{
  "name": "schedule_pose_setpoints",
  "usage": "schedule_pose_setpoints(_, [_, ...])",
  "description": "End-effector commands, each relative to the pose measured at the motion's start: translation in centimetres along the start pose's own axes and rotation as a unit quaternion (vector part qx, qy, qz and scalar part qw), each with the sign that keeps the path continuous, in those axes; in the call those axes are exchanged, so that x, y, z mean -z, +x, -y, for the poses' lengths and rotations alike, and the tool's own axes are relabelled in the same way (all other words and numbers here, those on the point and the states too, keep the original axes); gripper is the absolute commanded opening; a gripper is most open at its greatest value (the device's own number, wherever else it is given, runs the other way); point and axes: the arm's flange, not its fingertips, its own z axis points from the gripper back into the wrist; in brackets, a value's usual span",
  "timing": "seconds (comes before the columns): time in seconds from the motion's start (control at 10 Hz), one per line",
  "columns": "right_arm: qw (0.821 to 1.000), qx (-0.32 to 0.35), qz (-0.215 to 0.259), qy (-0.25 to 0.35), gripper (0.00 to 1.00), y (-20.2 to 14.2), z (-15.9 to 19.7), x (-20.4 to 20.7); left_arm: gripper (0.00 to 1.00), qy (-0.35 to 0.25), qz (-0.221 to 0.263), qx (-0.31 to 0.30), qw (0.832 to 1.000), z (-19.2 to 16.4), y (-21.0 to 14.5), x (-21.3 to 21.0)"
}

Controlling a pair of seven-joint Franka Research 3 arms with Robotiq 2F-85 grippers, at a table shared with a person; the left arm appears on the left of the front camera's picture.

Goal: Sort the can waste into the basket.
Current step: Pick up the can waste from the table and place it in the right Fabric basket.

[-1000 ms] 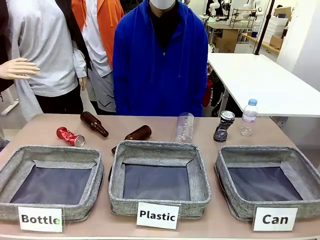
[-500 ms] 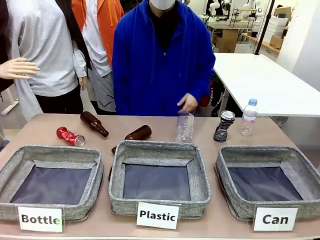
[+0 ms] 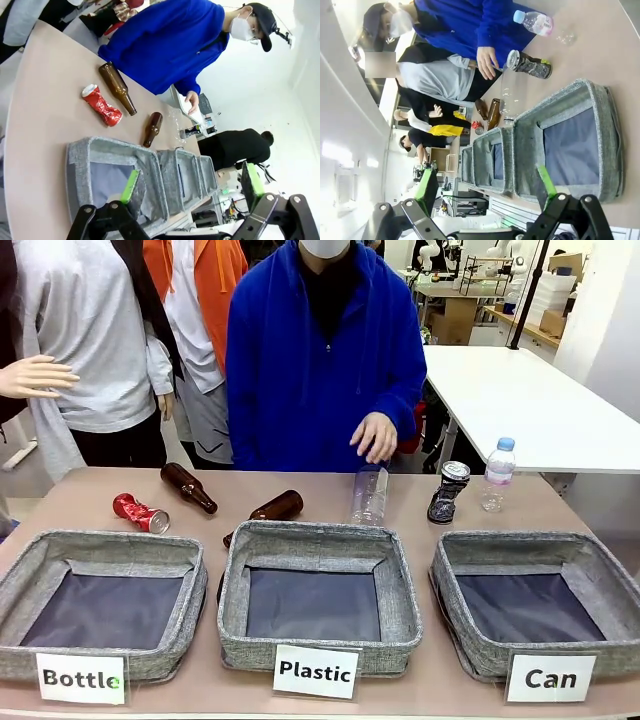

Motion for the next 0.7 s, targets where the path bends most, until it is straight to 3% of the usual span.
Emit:
schedule_pose_setpoints(0.0, [1.000, -0.017, 0.005, 0.007, 1.00, 0.4, -0.2, 0.1, 1.00, 0.000, 0.002, 0.014, 1.000, 0.3, 0.3, 0.0])
schedule_pose_setpoints(0.1, [1.000, -0.017, 0.005, 0.007, 1.00, 0.4, -0.2, 0.1, 1.00, 0.000, 0.000, 0.000, 1.000, 0.0, 0.0, 0.0])
schedule_pose_setpoints(0.3, [1.000, -0.017, 0.005, 0.007, 1.00, 0.4, -0.2, 0.1, 1.00, 0.007, -0.086, 0.069, 0.994, 1.9, 0.5, 0.7])
schedule_pose_setpoints(0.4, [1.000, -0.017, 0.005, 0.007, 1.00, 0.4, -0.2, 0.1, 1.00, 0.057, -0.102, 0.062, 0.991, 3.1, 1.9, 2.0])
schedule_pose_setpoints(0.6, [1.000, -0.017, 0.005, 0.007, 1.00, 0.4, -0.2, 0.1, 1.00, 0.193, -0.131, 0.053, 0.971, 5.4, 4.5, 8.7])
